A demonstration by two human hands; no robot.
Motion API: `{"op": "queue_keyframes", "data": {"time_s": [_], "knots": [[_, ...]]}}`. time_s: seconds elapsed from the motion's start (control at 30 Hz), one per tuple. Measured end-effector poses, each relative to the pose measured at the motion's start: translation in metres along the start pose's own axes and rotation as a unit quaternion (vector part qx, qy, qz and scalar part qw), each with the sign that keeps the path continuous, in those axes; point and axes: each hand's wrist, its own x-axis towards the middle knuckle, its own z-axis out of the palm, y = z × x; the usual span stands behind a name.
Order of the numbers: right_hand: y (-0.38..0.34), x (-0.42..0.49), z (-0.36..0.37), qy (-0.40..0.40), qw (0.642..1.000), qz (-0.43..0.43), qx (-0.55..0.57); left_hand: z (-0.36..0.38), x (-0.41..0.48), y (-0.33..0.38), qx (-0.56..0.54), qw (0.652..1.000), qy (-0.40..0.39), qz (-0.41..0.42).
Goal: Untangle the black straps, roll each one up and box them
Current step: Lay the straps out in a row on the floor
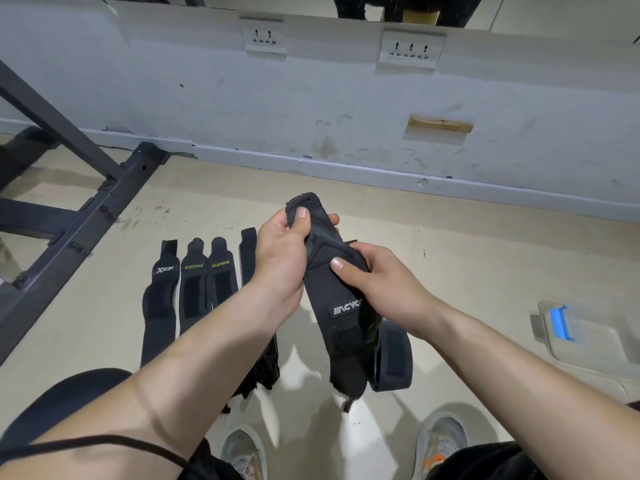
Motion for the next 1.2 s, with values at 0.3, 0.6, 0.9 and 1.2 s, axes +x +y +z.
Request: {"op": "queue_keyframes", "data": {"time_s": [0.3,0.6,0.9,1.2], "knots": [[-0.02,0.011,0.009,0.109,0.988,-0.037,0.098,-0.024,-0.013,-0.028,-0.003,0.983,-0.173,-0.067],[-0.012,0.083,0.018,0.15,0.966,0.02,0.212,-0.081,-0.003,-0.098,0.2,0.93,-0.253,-0.178],[0.071,0.226,0.042,0.192,0.955,0.101,0.203,-0.109,0.078,-0.177,0.117,0.95,-0.109,-0.268],[0.189,0.353,0.064,0.176,0.959,0.148,0.166,-0.174,0.117,-0.29,0.169,0.918,-0.113,-0.341]]}}
